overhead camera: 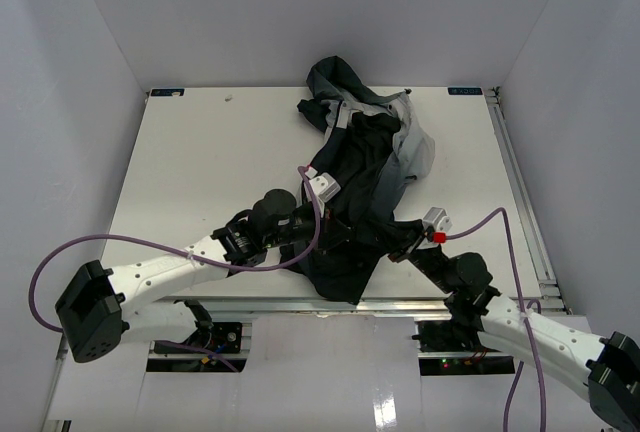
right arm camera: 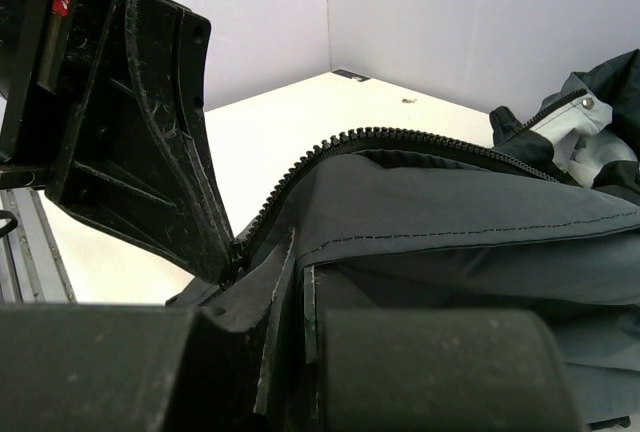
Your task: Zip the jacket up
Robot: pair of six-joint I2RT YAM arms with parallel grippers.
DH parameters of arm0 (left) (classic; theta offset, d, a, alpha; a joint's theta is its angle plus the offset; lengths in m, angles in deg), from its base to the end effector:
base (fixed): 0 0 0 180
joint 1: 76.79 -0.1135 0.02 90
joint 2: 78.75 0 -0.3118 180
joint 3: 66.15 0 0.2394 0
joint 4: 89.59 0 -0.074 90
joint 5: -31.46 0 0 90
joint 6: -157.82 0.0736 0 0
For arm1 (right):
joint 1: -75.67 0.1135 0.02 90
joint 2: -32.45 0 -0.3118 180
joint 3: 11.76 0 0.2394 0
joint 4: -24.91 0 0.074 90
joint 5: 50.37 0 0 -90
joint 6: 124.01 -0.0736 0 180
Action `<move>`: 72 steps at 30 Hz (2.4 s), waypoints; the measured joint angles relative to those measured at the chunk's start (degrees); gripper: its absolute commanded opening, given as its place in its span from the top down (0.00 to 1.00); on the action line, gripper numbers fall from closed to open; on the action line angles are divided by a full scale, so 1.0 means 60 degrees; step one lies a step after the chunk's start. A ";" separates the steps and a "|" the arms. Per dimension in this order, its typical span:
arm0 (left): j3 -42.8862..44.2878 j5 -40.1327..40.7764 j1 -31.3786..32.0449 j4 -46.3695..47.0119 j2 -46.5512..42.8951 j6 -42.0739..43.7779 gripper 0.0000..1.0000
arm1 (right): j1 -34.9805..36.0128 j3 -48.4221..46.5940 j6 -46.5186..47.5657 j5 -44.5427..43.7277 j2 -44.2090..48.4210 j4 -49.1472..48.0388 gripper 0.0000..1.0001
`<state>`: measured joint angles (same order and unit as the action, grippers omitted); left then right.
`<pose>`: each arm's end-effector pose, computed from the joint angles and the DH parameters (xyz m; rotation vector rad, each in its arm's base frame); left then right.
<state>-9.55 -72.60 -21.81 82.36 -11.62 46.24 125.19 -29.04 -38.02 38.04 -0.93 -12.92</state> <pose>0.1415 -0.2330 0.3107 0.7613 1.9068 -1.1087 0.0838 0.0951 0.2733 -0.4524 1.1437 0.8016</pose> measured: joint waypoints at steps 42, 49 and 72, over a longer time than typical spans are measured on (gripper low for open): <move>0.0089 0.0906 0.0007 -0.1239 -0.1348 0.0025 0.41 | 0.0007 -0.0577 0.0012 -0.0189 -0.0603 0.0278 0.92; 0.0008 0.0664 0.0007 -0.0377 -0.1106 0.0090 0.40 | 0.0007 -0.0576 0.0019 0.0250 -0.0359 0.0475 0.92; -0.0131 0.1287 0.0017 -0.0437 -0.1003 0.0091 0.75 | -0.0003 -0.0491 -0.0014 0.0362 0.0131 0.0525 0.92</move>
<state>-10.33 -64.88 -21.71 79.74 -17.63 46.78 125.17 -31.99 -38.10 40.21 -0.15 -9.77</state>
